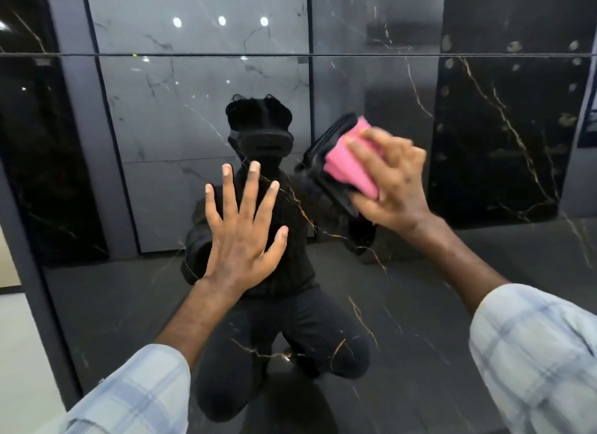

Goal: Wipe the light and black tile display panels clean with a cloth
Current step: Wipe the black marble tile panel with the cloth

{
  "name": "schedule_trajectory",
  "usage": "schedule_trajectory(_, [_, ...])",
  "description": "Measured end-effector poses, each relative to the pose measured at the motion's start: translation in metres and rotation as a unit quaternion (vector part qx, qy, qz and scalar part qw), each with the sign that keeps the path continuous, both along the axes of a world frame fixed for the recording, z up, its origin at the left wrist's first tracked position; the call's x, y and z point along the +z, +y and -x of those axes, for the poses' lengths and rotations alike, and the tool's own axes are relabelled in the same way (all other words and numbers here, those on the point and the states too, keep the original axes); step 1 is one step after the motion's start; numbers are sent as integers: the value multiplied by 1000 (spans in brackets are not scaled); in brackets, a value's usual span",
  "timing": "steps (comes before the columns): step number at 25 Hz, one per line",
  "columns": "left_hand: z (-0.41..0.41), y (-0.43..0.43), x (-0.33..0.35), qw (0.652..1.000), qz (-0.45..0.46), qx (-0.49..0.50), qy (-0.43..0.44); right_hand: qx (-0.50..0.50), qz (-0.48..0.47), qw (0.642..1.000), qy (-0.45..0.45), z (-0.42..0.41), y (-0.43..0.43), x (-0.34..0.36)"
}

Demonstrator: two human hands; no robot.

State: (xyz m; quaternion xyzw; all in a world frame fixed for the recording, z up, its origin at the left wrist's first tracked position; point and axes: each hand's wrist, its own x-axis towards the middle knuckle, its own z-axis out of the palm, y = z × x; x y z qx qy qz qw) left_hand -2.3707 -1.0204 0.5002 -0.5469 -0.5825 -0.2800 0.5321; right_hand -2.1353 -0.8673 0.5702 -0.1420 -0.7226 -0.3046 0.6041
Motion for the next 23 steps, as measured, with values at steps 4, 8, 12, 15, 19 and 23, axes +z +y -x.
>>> schedule_trajectory(4, [8,-7,-26,996,29,-3,90,-5,136,978,157,32,-20,-45])
schedule_trajectory(8, [11,-5,-29,996,21,-9,85,0,-50,987,-152,10,-10,-100])
schedule_trajectory(12, [10,-2,-32,996,9,-6,90,-29,74,996,40,-15,10,-62])
schedule_trajectory(15, [11,2,-33,996,-1,-1,86,-30,124,987,98,-1,-3,-97])
schedule_trajectory(19, [13,2,-35,996,-9,-8,86,-27,17,991,-130,4,-10,-176])
schedule_trajectory(23, [12,4,-34,996,-5,-11,85,0,52,996,-78,-23,7,-140])
